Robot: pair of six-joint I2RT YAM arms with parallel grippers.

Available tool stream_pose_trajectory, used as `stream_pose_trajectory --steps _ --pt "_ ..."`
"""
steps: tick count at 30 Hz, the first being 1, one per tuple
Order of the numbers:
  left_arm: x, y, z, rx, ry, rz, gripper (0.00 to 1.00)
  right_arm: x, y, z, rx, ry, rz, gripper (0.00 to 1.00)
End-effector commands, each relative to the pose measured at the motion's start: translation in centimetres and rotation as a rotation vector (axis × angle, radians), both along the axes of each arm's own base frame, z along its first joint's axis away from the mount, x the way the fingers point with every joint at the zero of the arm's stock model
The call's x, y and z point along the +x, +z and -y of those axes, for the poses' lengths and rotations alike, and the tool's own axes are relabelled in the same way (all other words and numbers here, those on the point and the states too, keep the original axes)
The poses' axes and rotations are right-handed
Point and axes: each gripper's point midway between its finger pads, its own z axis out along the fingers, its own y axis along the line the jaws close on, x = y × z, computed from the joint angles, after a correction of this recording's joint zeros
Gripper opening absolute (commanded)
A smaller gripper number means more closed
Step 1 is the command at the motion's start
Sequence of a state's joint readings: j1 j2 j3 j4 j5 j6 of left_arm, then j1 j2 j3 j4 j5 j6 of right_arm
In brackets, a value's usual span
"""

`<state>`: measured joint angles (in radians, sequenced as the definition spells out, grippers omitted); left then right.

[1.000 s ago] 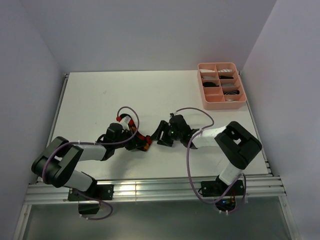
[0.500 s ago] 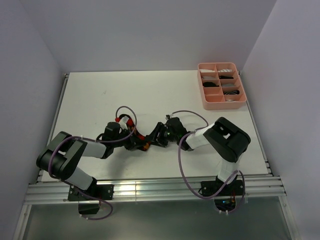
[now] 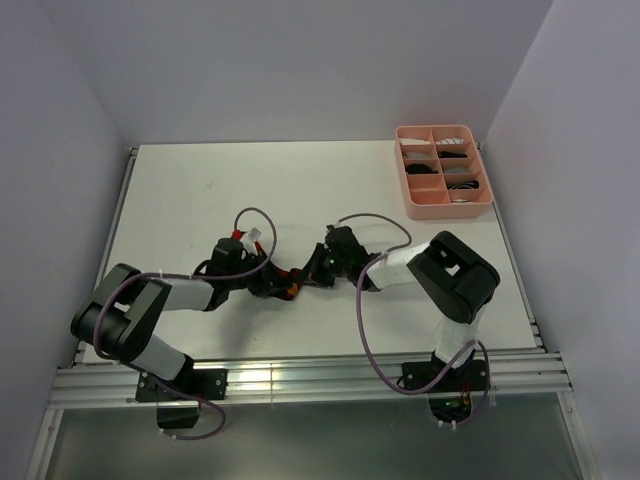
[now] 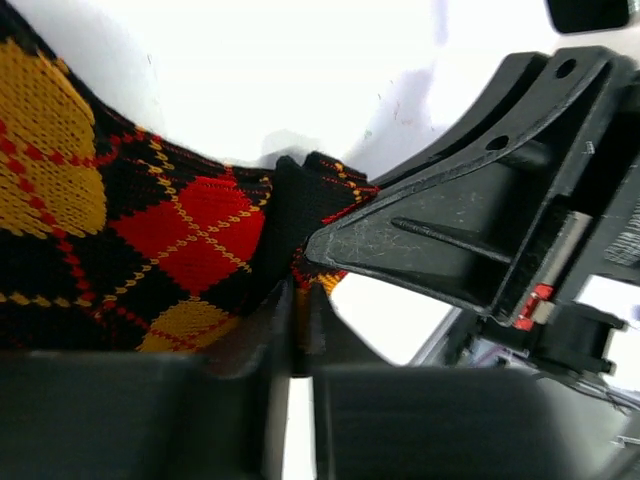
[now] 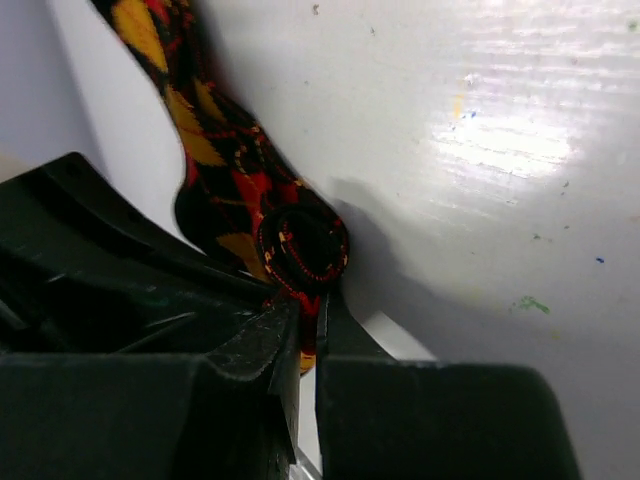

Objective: Roll the socks
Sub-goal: Roll the sock at the center of the board.

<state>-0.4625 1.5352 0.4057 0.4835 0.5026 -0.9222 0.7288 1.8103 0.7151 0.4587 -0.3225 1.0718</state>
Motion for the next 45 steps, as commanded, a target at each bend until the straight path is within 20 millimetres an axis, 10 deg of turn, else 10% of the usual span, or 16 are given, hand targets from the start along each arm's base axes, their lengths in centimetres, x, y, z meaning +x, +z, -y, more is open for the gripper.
stream_pose_trajectory --steps 1,6,16,33,45 --pt "0.3 -1.7 -1.8 0.17 0.01 0.019 0.19 0.9 -0.2 2.1 -0.214 0.002 0.007 0.0" --pt "2.1 1.6 -1.8 0.265 0.045 0.213 0.57 1.6 0.2 2.6 -0.375 0.043 -0.045 0.0" --pt "2.6 6.3 -1.9 0.472 0.093 0.517 0.65 0.4 -1.1 5.3 -0.631 0.088 -0.218 0.0" --pt "1.4 5.1 5.4 0.744 -0.055 0.752 0.63 0.1 -1.3 5.2 -0.667 0.153 -0.262 0.0" --pt "-0.2 -0.6 4.9 0.946 -0.13 0.658 0.47 -0.4 -1.9 4.8 -0.636 0.169 -0.279 0.0"
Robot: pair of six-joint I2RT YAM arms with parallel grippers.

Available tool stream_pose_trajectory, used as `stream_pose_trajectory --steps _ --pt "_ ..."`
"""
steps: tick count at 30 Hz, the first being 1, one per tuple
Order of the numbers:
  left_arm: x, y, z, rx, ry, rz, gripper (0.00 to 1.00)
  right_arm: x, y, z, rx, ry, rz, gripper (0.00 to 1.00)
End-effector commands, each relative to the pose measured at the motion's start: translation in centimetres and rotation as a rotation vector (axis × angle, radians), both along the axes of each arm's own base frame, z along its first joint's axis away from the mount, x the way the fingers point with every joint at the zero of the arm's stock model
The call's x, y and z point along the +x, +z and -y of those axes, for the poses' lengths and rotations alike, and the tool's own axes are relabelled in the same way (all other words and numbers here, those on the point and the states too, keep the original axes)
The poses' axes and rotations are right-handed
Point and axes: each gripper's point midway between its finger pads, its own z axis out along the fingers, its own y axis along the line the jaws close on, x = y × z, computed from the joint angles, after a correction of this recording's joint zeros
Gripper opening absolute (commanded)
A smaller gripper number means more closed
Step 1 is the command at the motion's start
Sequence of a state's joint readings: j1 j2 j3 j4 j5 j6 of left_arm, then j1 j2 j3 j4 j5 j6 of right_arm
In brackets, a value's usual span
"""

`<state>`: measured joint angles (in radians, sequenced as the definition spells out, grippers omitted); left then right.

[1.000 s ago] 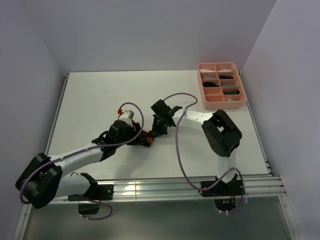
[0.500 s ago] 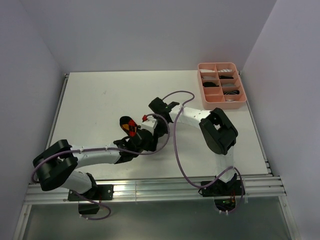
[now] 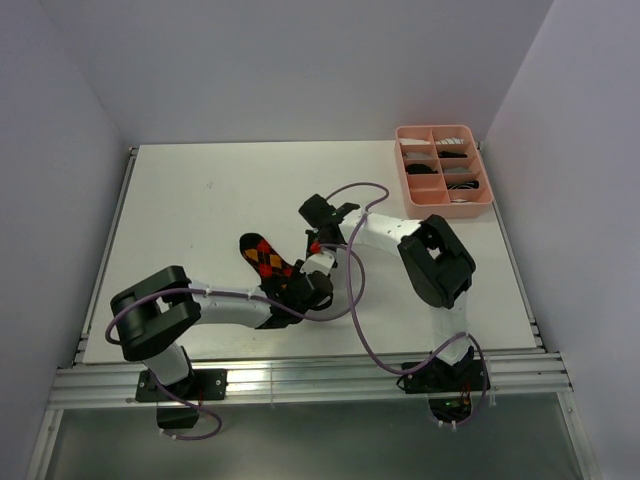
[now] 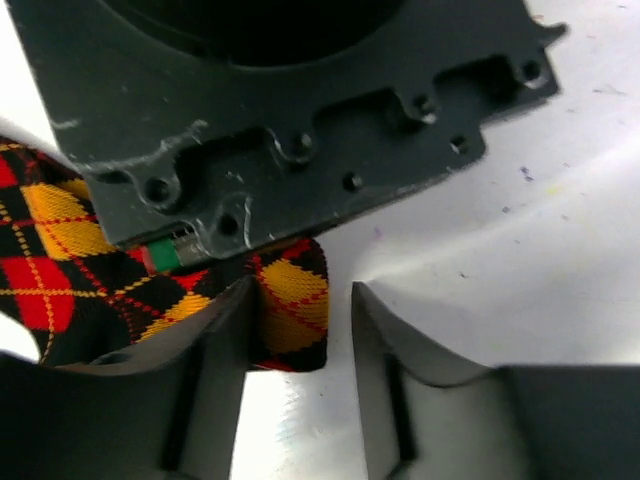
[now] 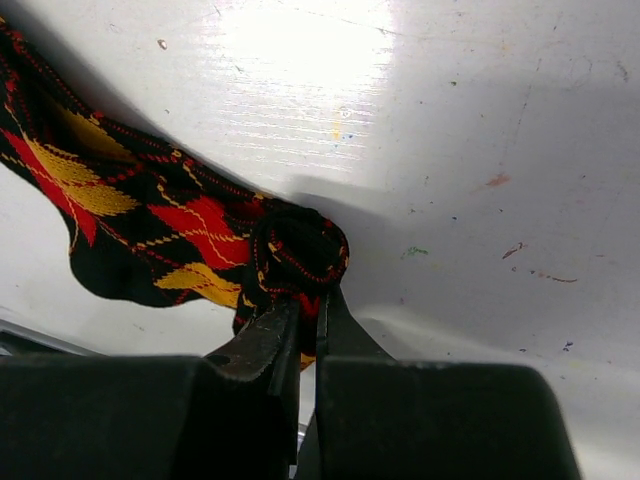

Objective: Roll the socks
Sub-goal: Roll the sock at the center of the board.

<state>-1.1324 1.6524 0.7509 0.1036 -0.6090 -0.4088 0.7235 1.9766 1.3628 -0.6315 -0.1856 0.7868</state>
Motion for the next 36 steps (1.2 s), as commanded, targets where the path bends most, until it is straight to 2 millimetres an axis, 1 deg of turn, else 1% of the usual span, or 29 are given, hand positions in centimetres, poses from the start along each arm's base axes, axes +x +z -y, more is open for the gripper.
stream_pose_trajectory --steps 1,2,3,4,5,8,10,11,13,14,16,17,18,19,20,21,22,23,24,25,26,27,28,29,30,32,33,35,36 --pt "-0.3 -1.4 -0.8 0.068 0.043 -0.029 0.44 -1.3 -1.9 1.2 -0.06 0.015 -0.053 0.0" --pt "-0.2 -1.6 -0.9 0.074 0.052 -0.033 0.35 -1.5 -2.1 1.2 -0.056 0.012 -0.059 0.0" --pt "-0.2 -1.7 -0.8 0.073 0.058 -0.036 0.31 -1.2 -2.0 1.0 -0.04 0.01 -0.049 0.0" --pt "-0.5 -2.5 -1.5 0.108 0.066 -0.056 0.25 -1.3 -1.8 0.7 -0.022 0.012 -0.047 0.0" --pt "-0.6 -2.7 -1.6 0.113 0.074 -0.06 0.15 -1.3 -1.8 0.6 -0.012 0.005 -0.045 0.0" --pt "-0.7 -3.1 -2.0 0.127 0.092 -0.075 0.01 -1.5 -1.8 0.4 0.038 -0.012 -0.042 0.0" --pt "-0.9 -2.9 -2.0 0.109 0.099 -0.081 0.01 -0.8 -0.9 -0.1 0.092 -0.03 -0.003 0.0" --pt "-1.1 -3.0 -2.0 0.098 0.092 -0.092 0.01 -1.2 -1.1 0.1 0.108 -0.04 -0.014 0.0" --pt "-1.3 -2.6 -1.8 0.065 0.094 -0.106 0.01 0.0 0.2 -0.5 0.179 -0.064 0.046 0.01" --pt "-1.5 -2.7 -1.8 0.048 0.088 -0.131 0.01 -0.4 0.0 -0.2 0.186 -0.073 0.05 0.02" --pt "-1.6 -2.0 -1.6 -0.013 0.087 -0.152 0.01 0.9 2.0 -0.7 0.265 -0.097 0.132 0.1" --pt "-1.5 -2.2 -2.2 -0.031 0.098 -0.17 0.01 0.8 1.8 -0.4 0.274 -0.107 0.143 0.13" --pt "-1.8 -2.0 -1.6 -0.084 0.081 -0.207 0.01 1.7 3.4 -0.7 0.322 -0.115 0.207 0.2" --pt "-1.3 -1.3 -1.9 -0.129 0.096 -0.212 0.01 2.0 3.8 -0.6 0.336 -0.129 0.227 0.24" --pt "-1.5 -1.6 -2.5 -0.139 0.098 -0.229 0.01 1.8 3.7 -0.2 0.339 -0.136 0.239 0.29" --pt "-1.6 -1.1 -1.7 -0.203 0.077 -0.247 0.01 2.6 4.4 -0.3 0.364 -0.147 0.284 0.39" --pt "-1.2 -0.4 -1.9 -0.243 0.085 -0.25 0.01 2.9 5.5 -0.1 0.386 -0.159 0.318 0.44" --pt "-1.5 -0.7 -2.2 -0.261 0.08 -0.275 0.01 2.7 5.2 0.4 0.38 -0.169 0.322 0.48" --pt "-1.5 -0.5 -2.2 -0.29 0.078 -0.289 0.01 3.3 6.1 0.3 0.411 -0.178 0.361 0.57" --pt "-1.3 0.2 -1.9 -0.361 0.07 -0.313 0.01 3.4 6.9 0.5 0.425 -0.191 0.39 0.61" --pt "-1.5 -0.1 -2.3 -0.382 0.073 -0.333 0.01 3.2 6.6 1.0 0.424 -0.204 0.394 0.69" --pt "-1.4 -0.1 -2.5 -0.407 0.074 -0.346 0.01 3.5 7.2 0.9 0.45 -0.209 0.424 0.72" --pt "-1.2 0.7 -2.3 -0.46 0.07 -0.347 0.01 3.7 7.9 1.2 0.466 -0.227 0.448 0.75" --pt "-1.2 0.3 -2.8 -0.48 0.074 -0.375 0.01 3.3 7.5 1.6 0.464 -0.234 0.449 0.77" --pt "-1.2 0.5 -2.9 -0.505 0.08 -0.388 0.01 3.5 8.5 1.6 0.492 -0.243 0.481 0.8" --pt "-1.0 1.0 -3.1 -0.56 0.073 -0.404 0.01 3.1 8.2 2.2 0.499 -0.254 0.489 0.81" --pt "-1.0 1.1 -3.2 -0.583 0.081 -0.415 0.01 3.1 8.8 2.1 0.524 -0.254 0.511 0.82" --pt "-0.9 1.5 -3.3 -0.634 0.073 -0.434 0.01 2.4 8.4 2.2 0.534 -0.231 0.512 0.82" --pt "-0.9 1.5 -3.4 -0.651 0.077 -0.443 0.01 2.4 8.9 2.1 0.558 -0.225 0.533 0.82"
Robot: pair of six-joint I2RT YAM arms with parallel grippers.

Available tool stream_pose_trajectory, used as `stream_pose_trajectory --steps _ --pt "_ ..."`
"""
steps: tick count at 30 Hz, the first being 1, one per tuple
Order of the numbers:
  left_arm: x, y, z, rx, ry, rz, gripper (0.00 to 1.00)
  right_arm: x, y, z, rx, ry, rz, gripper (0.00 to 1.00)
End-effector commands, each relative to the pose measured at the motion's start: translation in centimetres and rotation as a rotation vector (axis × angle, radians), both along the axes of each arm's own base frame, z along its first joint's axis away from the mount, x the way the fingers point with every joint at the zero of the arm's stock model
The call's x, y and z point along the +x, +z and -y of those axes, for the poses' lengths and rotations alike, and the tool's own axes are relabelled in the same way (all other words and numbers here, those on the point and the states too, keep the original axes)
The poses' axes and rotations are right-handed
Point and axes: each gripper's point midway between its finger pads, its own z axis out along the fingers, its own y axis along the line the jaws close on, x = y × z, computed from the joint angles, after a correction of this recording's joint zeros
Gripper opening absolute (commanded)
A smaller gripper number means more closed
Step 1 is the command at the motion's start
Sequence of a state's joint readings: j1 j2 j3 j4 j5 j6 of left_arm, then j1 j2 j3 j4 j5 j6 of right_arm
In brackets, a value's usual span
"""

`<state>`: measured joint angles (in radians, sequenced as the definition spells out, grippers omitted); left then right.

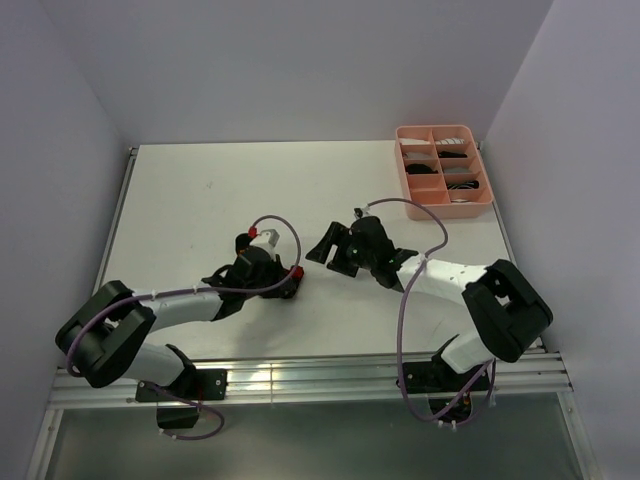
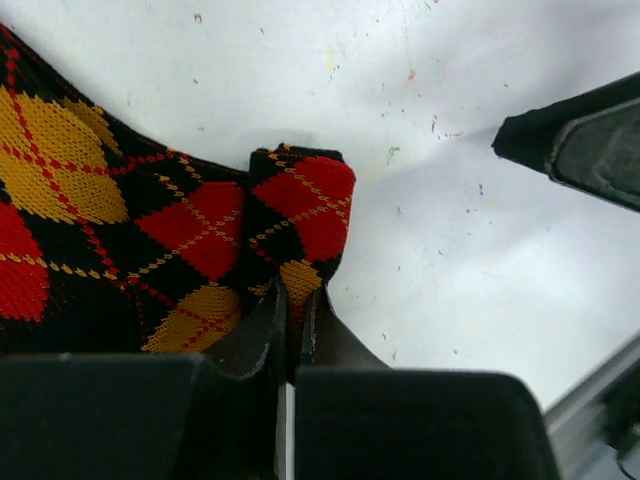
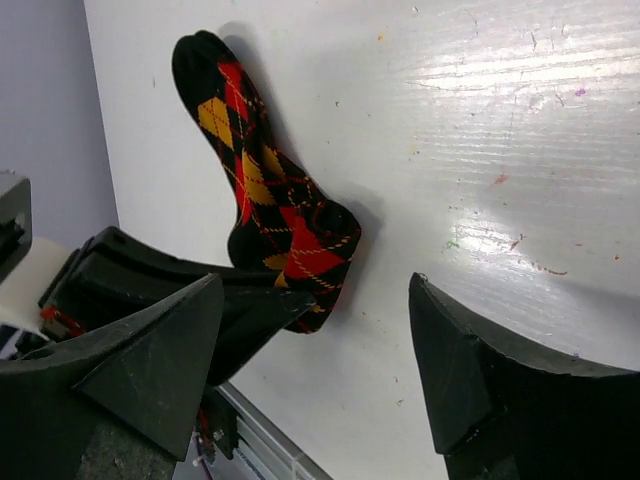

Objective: Roll the socks
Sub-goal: Roll the sock at the center of the board.

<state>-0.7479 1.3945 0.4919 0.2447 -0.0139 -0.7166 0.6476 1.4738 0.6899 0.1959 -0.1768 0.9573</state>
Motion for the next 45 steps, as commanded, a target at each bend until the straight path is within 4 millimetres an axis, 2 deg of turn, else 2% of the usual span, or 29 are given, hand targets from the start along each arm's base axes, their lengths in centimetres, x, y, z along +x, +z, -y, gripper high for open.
stream_pose_trajectory --steps 1,5,13,18,20,21,23,33,39,42,45 --pt "-1.4 0.9 0.9 -0.148 -0.045 -0.076 0.01 0.8 2.4 -0.3 0.089 -0.01 0.115 0.82" --pt "-1.2 0.6 -0.3 -0.238 -0.006 -0.123 0.01 0.1 1.1 -0.5 0.105 0.009 0.095 0.82" --pt "-0.7 1.1 -1.3 -0.359 0.036 -0.17 0.01 -0.2 -0.4 -2.8 0.116 0.088 0.076 0.81" --pt "-0.9 0.4 -2.0 -0.374 0.064 -0.204 0.01 -0.2 -1.8 -4.3 0.12 0.121 0.037 0.78" --pt "-0.7 0.2 -2.3 -0.376 0.075 -0.217 0.01 -0.2 -1.7 -4.9 0.117 0.136 0.041 0.77" --pt "-0.8 -0.1 -2.4 -0.376 0.081 -0.231 0.01 -0.6 -2.4 -5.2 0.104 0.146 0.024 0.77" --pt "-0.8 -0.4 -2.6 -0.381 0.09 -0.245 0.01 -0.7 -2.4 -5.9 0.115 0.159 0.016 0.77" --pt "-1.2 -2.1 -3.6 -0.381 0.138 -0.313 0.01 -1.7 -5.7 -7.2 0.097 0.185 -0.112 0.7" --pt "-1.1 -3.0 -4.0 -0.368 0.157 -0.346 0.01 -2.7 -7.7 -7.6 0.069 0.208 -0.196 0.6" --pt "-1.2 -3.5 -4.1 -0.363 0.162 -0.371 0.01 -3.2 -8.7 -7.7 0.038 0.228 -0.239 0.51" --pt "-1.1 -3.9 -4.2 -0.355 0.162 -0.387 0.01 -3.3 -9.0 -7.5 0.022 0.231 -0.248 0.32"
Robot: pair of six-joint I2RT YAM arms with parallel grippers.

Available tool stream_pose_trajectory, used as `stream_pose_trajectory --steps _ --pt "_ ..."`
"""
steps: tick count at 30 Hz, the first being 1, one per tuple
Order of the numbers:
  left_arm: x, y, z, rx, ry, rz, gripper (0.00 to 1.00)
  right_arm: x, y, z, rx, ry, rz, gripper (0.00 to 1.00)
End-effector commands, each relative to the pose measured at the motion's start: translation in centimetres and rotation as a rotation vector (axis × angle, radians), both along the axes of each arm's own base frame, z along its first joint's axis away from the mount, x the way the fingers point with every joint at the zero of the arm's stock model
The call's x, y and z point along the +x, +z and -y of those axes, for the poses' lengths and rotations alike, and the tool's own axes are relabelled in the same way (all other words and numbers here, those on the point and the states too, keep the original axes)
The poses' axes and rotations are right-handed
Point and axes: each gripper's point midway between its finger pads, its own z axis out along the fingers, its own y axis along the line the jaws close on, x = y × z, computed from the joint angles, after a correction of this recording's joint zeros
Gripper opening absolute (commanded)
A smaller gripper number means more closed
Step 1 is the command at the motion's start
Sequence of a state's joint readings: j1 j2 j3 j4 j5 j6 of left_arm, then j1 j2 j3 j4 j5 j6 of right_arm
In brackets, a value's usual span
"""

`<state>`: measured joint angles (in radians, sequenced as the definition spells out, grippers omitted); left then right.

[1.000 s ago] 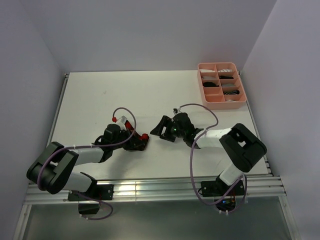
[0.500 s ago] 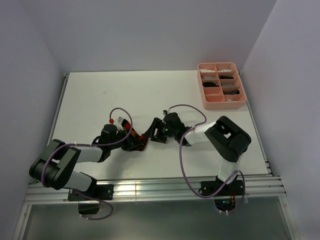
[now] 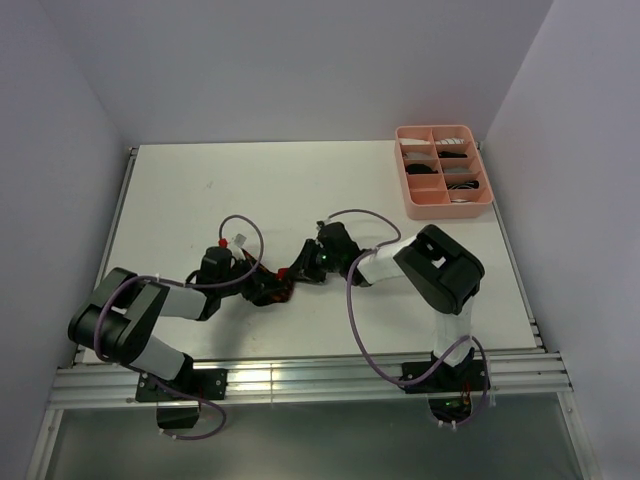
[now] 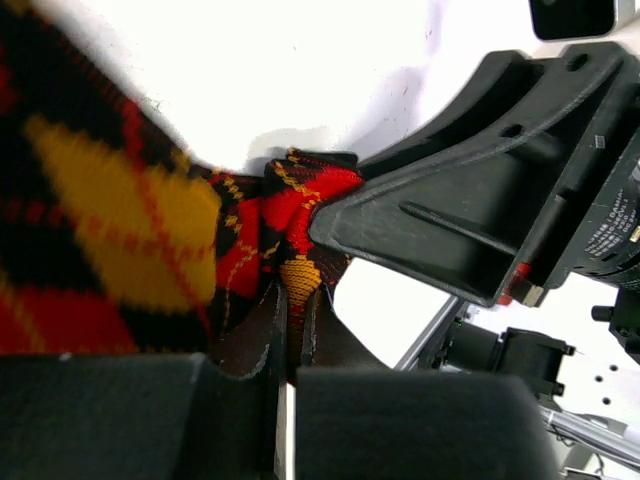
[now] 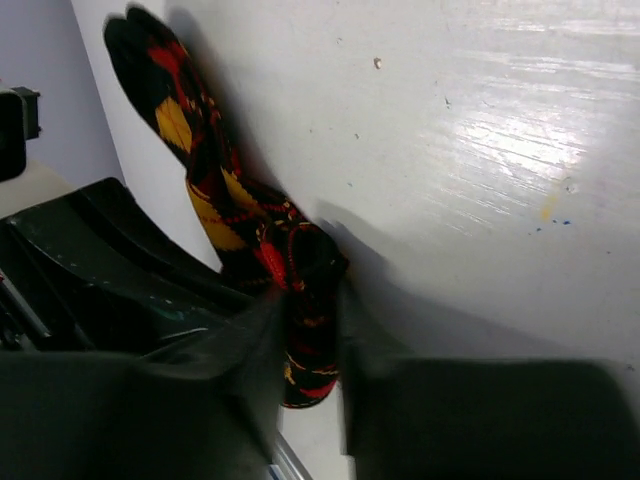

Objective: Roll the socks
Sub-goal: Roll the sock at the center of the board.

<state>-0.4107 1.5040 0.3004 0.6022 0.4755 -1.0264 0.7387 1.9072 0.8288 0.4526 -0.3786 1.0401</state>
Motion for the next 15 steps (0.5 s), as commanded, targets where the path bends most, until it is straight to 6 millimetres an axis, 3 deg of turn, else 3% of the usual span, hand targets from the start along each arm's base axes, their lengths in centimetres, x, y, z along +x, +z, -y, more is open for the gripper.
stream_pose_trajectory --steps 1,4,6,11,12,15 --pt "-1.0 -2.9 -1.1 0.079 0.009 -0.09 0.01 -1.8 -2.5 0.8 -0.099 0.035 -0.075 0.2" --pt "-0.6 -2.7 -1.0 0.097 -0.014 -0.063 0.02 -1.4 -2.0 1.2 -0.141 0.036 -0.056 0.0" --pt "-0.3 -2.5 -1.2 0.117 -0.02 -0.04 0.05 -1.2 -1.9 1.7 -0.191 0.04 -0.049 0.0" --pt "1.1 0.2 -1.2 0.175 -0.036 0.095 0.32 -1.0 -1.6 3.4 -0.329 0.04 -0.058 0.0" --pt "1.0 0.0 -1.5 0.223 -0.027 0.095 0.37 -0.3 -1.1 3.4 -0.35 0.038 -0.031 0.0" --pt "2.5 2.6 -1.3 0.296 -0.011 0.219 0.53 0.0 -0.6 4.2 -0.422 0.043 -0.029 0.0"
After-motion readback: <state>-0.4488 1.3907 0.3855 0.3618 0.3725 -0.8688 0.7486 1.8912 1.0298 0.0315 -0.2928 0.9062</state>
